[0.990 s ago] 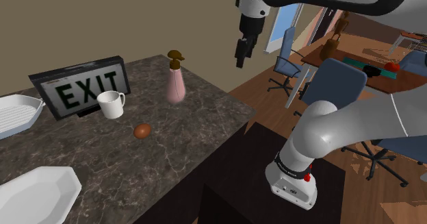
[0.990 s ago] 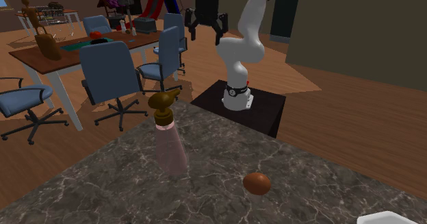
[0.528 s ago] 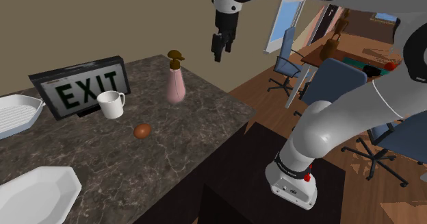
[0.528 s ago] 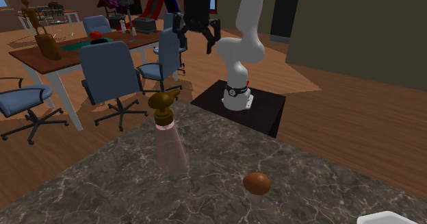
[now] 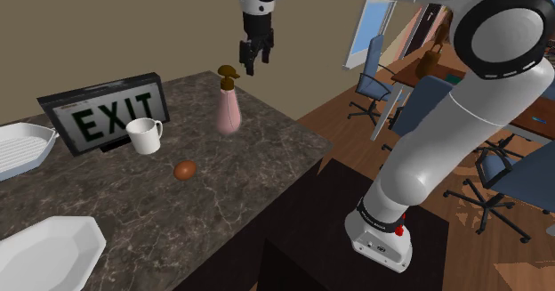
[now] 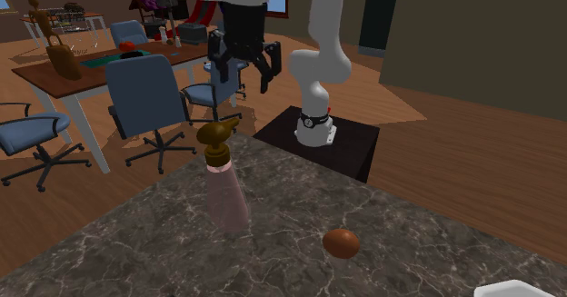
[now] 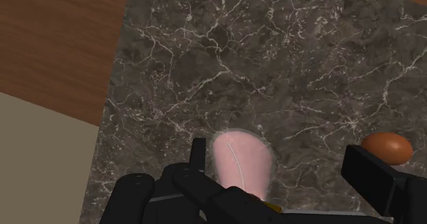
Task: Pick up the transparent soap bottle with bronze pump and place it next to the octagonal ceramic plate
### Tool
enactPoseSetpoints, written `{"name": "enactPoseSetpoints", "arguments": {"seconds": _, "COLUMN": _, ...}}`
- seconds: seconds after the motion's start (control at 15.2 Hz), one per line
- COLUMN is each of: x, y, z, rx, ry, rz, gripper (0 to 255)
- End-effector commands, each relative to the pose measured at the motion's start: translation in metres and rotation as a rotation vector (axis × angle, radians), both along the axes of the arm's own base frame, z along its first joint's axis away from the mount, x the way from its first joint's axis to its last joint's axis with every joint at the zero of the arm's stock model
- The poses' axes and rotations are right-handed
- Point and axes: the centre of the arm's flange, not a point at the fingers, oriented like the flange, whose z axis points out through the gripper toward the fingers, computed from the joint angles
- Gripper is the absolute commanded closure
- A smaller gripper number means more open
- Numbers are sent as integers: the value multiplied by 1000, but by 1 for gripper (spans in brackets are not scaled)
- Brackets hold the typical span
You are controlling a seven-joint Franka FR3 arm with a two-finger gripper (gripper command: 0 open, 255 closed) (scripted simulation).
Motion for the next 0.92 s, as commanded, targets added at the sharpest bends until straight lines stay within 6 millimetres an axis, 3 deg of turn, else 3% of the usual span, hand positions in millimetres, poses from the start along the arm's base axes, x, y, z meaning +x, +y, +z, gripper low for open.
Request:
{"name": "enactPoseSetpoints", "arguments": {"seconds": 0.0, "x": 28, "y": 3, "z": -1, "rx": -4, "ry": 0, "rz": 2, "gripper": 0}}
{"name": "enactPoseSetpoints", "arguments": {"seconds": 0.46, "x": 117, "y": 26, "z": -8, "rx": -19, "ry": 3, "rz": 10, "gripper": 0}}
{"name": "enactPoseSetpoints", "arguments": {"seconds": 0.86, "x": 117, "y": 22, "z": -40, "rx": -19, "ry": 3, "rz": 10, "gripper": 0}}
